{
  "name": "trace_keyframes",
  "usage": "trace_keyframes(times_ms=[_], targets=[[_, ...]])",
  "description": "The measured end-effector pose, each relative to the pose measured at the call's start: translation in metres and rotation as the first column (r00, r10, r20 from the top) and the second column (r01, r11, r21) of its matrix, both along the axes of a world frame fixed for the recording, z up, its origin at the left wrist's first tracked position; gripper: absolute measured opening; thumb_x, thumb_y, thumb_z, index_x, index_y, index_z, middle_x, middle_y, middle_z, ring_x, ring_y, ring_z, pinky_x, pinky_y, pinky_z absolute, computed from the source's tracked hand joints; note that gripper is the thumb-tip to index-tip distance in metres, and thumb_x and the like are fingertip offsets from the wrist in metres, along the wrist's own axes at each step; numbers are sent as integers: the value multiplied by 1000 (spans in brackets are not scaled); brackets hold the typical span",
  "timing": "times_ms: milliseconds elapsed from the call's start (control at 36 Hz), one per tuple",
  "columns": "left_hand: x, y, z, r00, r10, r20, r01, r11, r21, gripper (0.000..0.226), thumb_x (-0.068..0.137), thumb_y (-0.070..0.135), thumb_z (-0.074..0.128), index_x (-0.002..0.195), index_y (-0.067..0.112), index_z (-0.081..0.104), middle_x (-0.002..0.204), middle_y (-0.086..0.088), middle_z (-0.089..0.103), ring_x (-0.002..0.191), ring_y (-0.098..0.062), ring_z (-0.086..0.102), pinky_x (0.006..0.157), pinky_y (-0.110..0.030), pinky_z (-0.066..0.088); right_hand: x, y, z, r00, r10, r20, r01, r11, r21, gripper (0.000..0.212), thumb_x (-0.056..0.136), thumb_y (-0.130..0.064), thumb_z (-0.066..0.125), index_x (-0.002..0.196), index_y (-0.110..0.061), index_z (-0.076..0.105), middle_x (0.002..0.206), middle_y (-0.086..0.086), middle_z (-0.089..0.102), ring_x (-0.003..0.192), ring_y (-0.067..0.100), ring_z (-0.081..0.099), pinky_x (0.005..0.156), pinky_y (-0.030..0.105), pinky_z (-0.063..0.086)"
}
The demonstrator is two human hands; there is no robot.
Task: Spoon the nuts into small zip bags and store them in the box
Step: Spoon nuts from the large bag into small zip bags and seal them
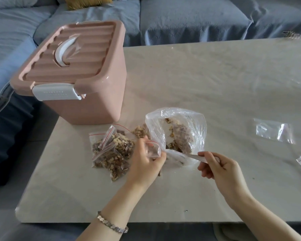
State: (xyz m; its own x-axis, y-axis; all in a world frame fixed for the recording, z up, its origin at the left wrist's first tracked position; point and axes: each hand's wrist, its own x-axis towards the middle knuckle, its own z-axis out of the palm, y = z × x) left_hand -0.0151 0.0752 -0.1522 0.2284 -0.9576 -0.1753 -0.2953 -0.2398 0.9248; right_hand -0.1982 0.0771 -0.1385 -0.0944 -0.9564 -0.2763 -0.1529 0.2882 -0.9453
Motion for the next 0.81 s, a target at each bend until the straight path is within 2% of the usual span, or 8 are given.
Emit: trace_keyframes(times_ms=[111,222,333,389,500,583,722,806], targets=[[0,5,3,999,-26,41,29,996,-81,27,80,11,69,95,17,48,100,28,43,128,-2,37,78,5,30,-4,0,6,993,-88,76,81,993,86,26,96,-14,46,82,-9,68,57,3,63,47,9,53,61,29,47],[4,13,8,984,-90,157,117,978,-170,45,79,3,69,118,0,45,97,24,41,102,29,36,72,7,33,-12,-2,11,984,-148,98,140,987,84,27,96,-16,46,82,-8,68,55,1,62,46,9,52,57,24,48],[5,16,4,979,-46,198,94,967,-238,41,73,5,74,101,20,47,96,10,51,88,-3,57,57,-8,47,-22,-6,17,973,-200,115,196,980,41,27,96,-17,45,82,-9,67,52,0,62,44,7,52,49,15,47],[3,18,2,981,-45,187,88,969,-231,41,73,8,75,93,28,45,89,13,53,80,-12,59,55,-13,48,-28,-8,21,973,-208,103,209,978,4,28,97,-18,44,81,-10,66,51,-2,63,43,6,52,48,15,46],[-3,23,2,986,-58,157,82,985,-153,45,76,22,73,110,26,43,88,14,54,86,-1,53,67,-13,47,-37,-11,32,973,-212,92,218,974,-61,31,98,-20,41,80,-10,64,50,-2,62,41,6,51,46,14,45],[-5,22,0,991,-31,128,43,995,-88,55,76,30,71,118,29,37,93,13,53,91,-3,54,75,-19,49,-44,-14,39,972,-223,72,229,969,-88,33,99,-23,40,78,-11,63,50,-1,62,41,6,50,45,13,44],[-8,18,1,988,4,153,10,996,-94,36,74,28,72,99,26,45,88,13,51,84,-5,54,69,-12,47,-49,-23,50,979,-198,42,202,973,-113,38,99,-28,39,74,-13,63,47,-1,58,39,6,46,42,13,40],[-9,17,-4,986,-16,164,37,991,-126,33,73,26,72,90,32,43,85,13,52,88,-7,55,78,-27,52,-48,-29,56,987,-160,34,163,981,-108,40,99,-28,38,72,-12,62,44,-2,55,37,8,43,40,13,38]])
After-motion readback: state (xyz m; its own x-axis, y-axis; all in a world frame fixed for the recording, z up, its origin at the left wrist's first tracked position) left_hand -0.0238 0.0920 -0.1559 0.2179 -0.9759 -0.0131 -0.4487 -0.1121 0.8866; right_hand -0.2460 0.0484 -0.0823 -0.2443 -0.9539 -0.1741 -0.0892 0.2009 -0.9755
